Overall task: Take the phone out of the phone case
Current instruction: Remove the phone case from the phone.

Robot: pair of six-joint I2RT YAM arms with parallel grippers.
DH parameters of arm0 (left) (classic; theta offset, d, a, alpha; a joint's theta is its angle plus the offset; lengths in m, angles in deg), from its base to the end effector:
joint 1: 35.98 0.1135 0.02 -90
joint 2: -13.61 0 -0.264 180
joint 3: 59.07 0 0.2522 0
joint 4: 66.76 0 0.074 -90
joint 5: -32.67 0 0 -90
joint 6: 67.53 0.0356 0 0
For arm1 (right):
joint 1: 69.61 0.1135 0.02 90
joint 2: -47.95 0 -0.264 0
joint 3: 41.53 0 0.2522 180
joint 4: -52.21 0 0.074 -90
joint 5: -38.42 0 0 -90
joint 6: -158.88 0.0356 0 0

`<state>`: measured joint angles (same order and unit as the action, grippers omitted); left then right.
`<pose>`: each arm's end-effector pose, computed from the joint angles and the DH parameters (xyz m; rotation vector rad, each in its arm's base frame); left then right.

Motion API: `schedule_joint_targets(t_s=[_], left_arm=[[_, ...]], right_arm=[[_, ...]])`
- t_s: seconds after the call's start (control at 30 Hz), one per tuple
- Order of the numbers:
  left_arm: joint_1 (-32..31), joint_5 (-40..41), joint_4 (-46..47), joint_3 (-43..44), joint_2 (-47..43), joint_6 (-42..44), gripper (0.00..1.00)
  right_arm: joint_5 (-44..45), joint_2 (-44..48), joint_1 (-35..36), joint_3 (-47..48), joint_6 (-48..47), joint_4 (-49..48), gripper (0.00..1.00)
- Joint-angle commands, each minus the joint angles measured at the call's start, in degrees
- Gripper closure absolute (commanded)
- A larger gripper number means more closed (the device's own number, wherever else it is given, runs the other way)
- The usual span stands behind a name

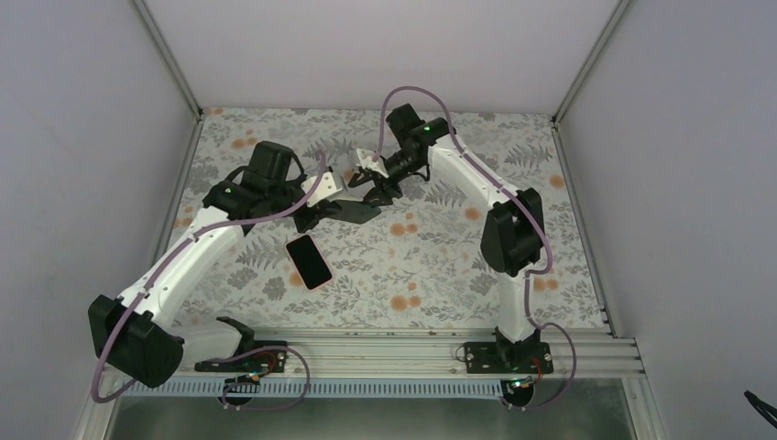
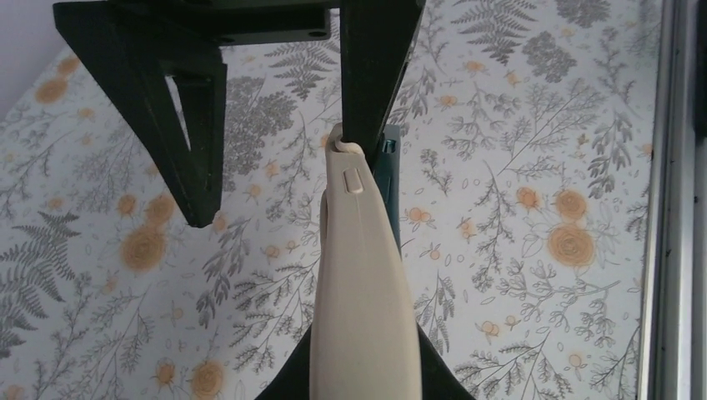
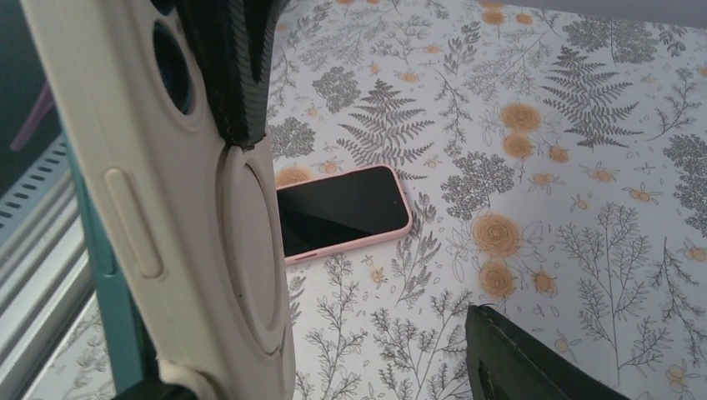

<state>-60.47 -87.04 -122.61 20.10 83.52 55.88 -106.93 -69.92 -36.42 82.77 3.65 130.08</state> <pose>0.2205 -0.1198 0.3258 1.3251 1.8940 -0.5367 0.3388 0.2566 0.2858 -1.9212 1.3903 1.0845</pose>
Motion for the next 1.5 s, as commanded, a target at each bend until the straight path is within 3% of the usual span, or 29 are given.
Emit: schedule_joint_targets(t_s=[0.0, 0.23, 0.3, 0.4, 0.63, 0.7, 0.93, 1.0, 1.23, 1.4, 1.47], left_arm=[[1.4, 14.3, 42.6, 1.4, 4.5, -1.5, 0.98], [1.6, 15.7, 40.8, 7.7, 7.4, -1.4, 0.98], [1.6, 15.0, 39.2, 8.3, 7.0, -1.3, 0.98], [1.9, 13.9, 37.5, 8.0, 5.4, -0.9, 0.98], [2.6, 11.3, 31.7, 9.3, 4.1, -0.8, 0.97], [2.7, 8.9, 28.1, 10.9, 4.5, 0.1, 0.83], [2.7, 0.1, 19.9, 16.0, 2.9, 1.2, 0.15], [2.7, -1.1, 17.5, 17.4, 1.8, 1.8, 0.04], [2.7, 3.3, 14.2, 16.9, -3.0, 4.7, 0.0], [2.2, 8.8, 20.9, 11.5, -6.2, 4.2, 0.0], [-0.4, 15.3, 24.9, 9.2, -6.2, 4.1, 0.0]], right_arm=[[-22.3, 1.4, 12.0, -1.9, 5.8, 9.5, 0.4], [-21.0, 0.7, 14.9, -3.1, 6.4, 9.5, 0.56], [-20.1, 0.4, 14.8, -3.0, 6.6, 9.5, 0.68], [-19.2, 0.4, 14.2, -3.5, 6.8, 9.5, 0.96], [-19.1, 1.7, 11.8, -4.1, 6.9, 9.5, 0.97], [-18.6, 2.2, 10.9, -4.0, 7.6, 9.2, 0.97], [-17.6, 5.1, 4.9, -7.3, 14.9, 1.9, 0.97], [-18.8, 6.8, 1.9, -10.1, 18.7, -3.1, 0.97], [-17.0, 10.9, -7.7, -17.6, 40.1, -25.6, 0.97], [-15.7, 7.9, -13.1, -13.5, 52.1, -32.7, 0.97], [-13.9, 7.6, -13.7, -12.0, 57.7, -36.5, 0.97]])
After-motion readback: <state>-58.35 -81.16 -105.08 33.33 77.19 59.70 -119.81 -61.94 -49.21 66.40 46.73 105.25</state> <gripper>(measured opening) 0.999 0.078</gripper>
